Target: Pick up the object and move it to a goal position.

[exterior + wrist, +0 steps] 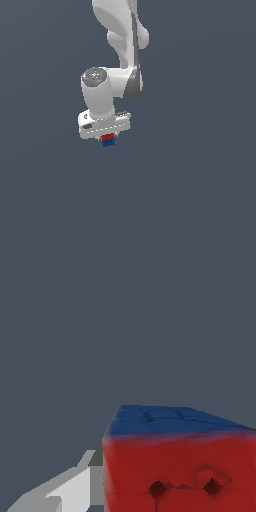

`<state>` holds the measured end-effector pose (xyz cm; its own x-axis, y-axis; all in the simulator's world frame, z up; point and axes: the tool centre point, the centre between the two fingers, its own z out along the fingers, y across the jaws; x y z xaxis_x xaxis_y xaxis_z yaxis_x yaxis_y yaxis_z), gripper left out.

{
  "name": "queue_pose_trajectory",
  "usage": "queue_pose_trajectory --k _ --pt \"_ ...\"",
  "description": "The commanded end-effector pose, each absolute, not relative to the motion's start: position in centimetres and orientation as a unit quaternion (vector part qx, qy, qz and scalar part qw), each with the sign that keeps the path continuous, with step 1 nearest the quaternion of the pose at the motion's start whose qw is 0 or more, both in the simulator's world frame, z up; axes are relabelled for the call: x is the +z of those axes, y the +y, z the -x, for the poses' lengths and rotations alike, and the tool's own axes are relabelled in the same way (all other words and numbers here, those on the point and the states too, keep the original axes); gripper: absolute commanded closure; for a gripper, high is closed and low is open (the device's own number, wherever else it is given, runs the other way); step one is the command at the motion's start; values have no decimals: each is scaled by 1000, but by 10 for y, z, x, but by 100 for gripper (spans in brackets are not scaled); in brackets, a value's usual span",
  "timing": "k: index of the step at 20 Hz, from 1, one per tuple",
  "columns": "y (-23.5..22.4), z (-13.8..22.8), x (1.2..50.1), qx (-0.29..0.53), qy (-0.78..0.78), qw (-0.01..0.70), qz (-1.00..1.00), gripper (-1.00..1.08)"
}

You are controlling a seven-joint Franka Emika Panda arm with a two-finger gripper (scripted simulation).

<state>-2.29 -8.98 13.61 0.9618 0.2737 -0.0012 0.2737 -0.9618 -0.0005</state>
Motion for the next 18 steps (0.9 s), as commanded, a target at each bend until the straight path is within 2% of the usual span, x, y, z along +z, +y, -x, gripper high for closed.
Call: queue_pose_trajectory --k 1,9,18 --pt "-90 12 158 0 -138 0 990 108" --pt "-90 -13 204 0 -138 0 990 108" --pt "-90 -22 219 0 -138 0 990 108"
